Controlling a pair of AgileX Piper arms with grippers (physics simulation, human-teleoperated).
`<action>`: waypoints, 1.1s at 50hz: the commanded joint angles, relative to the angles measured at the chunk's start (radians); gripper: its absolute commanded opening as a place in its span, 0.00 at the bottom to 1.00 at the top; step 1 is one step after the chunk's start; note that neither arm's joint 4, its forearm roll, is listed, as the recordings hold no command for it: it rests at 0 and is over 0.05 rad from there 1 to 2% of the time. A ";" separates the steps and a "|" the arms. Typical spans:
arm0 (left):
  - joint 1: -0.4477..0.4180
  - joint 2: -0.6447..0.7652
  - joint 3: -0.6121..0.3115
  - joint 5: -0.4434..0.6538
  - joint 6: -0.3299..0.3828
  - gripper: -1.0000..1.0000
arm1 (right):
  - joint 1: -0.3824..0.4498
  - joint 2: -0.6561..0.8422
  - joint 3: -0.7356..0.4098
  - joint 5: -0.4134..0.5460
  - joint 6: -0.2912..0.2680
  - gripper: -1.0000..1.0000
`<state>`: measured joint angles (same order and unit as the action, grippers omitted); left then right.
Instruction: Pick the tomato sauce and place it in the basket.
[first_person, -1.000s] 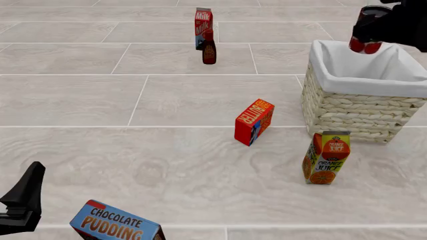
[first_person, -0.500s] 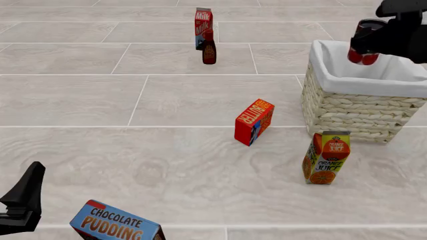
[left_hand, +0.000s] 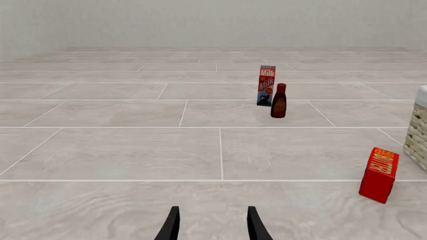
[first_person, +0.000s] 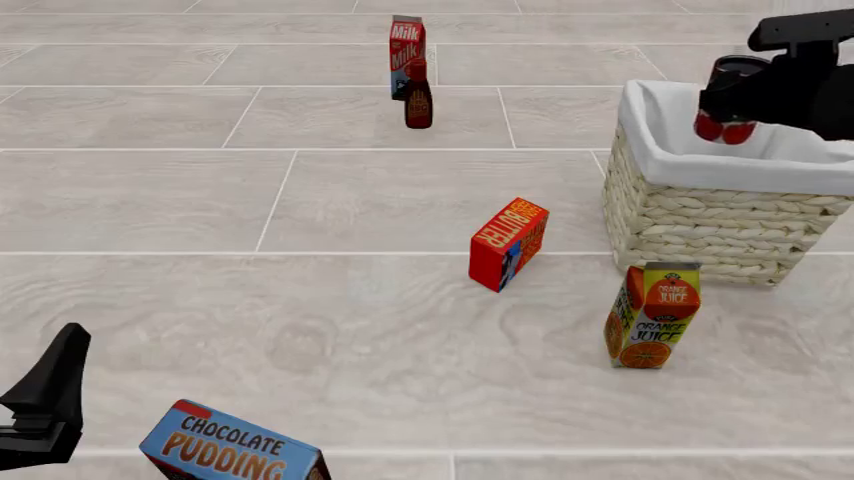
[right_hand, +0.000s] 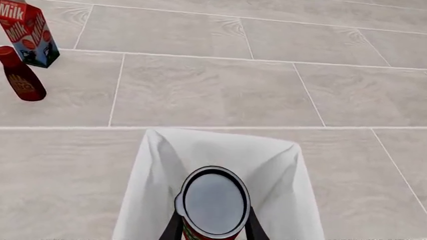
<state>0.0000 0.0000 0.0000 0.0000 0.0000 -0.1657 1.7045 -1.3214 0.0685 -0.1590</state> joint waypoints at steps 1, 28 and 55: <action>0.000 0.000 0.000 0.000 0.000 1.00 | -0.006 0.008 0.000 -0.003 0.019 0.00; 0.000 0.000 0.000 0.000 0.000 1.00 | -0.003 0.018 0.009 -0.008 0.025 1.00; 0.000 0.000 0.000 0.000 0.000 1.00 | -0.005 -0.013 0.008 0.002 0.018 1.00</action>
<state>0.0000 0.0000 0.0000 0.0000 0.0000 -0.1681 1.7061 -1.3101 0.0639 -0.1381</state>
